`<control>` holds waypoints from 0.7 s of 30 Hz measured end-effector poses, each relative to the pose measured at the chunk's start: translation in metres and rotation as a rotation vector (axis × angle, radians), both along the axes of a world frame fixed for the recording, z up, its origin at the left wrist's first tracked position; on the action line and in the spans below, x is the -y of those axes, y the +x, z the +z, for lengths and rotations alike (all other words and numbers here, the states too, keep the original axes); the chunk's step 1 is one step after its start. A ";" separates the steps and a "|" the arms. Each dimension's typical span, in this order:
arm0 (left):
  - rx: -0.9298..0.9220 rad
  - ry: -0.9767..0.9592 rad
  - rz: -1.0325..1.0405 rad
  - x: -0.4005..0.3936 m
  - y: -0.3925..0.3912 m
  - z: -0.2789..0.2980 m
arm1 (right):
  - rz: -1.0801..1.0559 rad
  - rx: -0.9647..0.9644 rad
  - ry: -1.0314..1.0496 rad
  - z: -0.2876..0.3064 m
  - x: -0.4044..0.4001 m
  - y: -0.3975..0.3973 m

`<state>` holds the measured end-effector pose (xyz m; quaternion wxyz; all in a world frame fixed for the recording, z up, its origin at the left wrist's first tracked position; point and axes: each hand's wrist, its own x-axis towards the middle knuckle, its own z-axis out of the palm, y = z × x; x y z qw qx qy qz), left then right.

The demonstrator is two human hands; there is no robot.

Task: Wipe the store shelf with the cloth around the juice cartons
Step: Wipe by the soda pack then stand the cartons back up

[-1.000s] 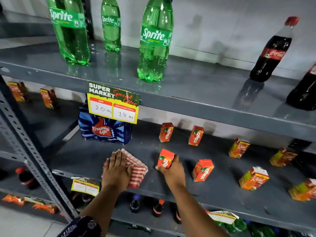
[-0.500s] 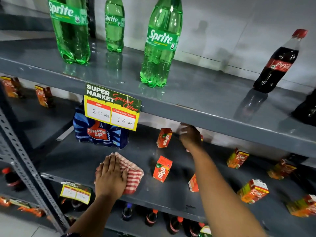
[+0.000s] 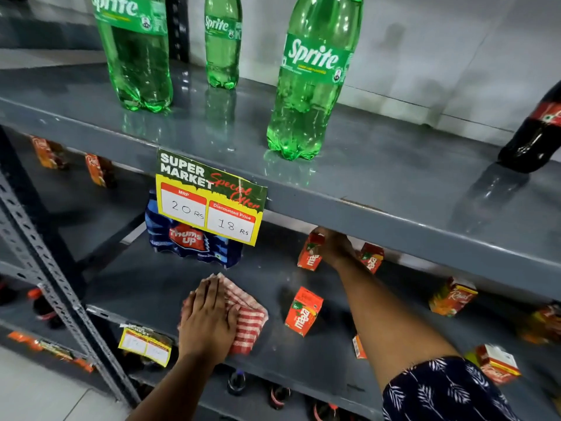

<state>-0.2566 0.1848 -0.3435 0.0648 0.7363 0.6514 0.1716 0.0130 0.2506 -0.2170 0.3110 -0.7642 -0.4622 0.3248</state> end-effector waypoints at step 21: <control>0.004 -0.030 -0.011 0.000 -0.001 0.000 | 0.300 -0.146 -0.287 0.022 0.095 -0.013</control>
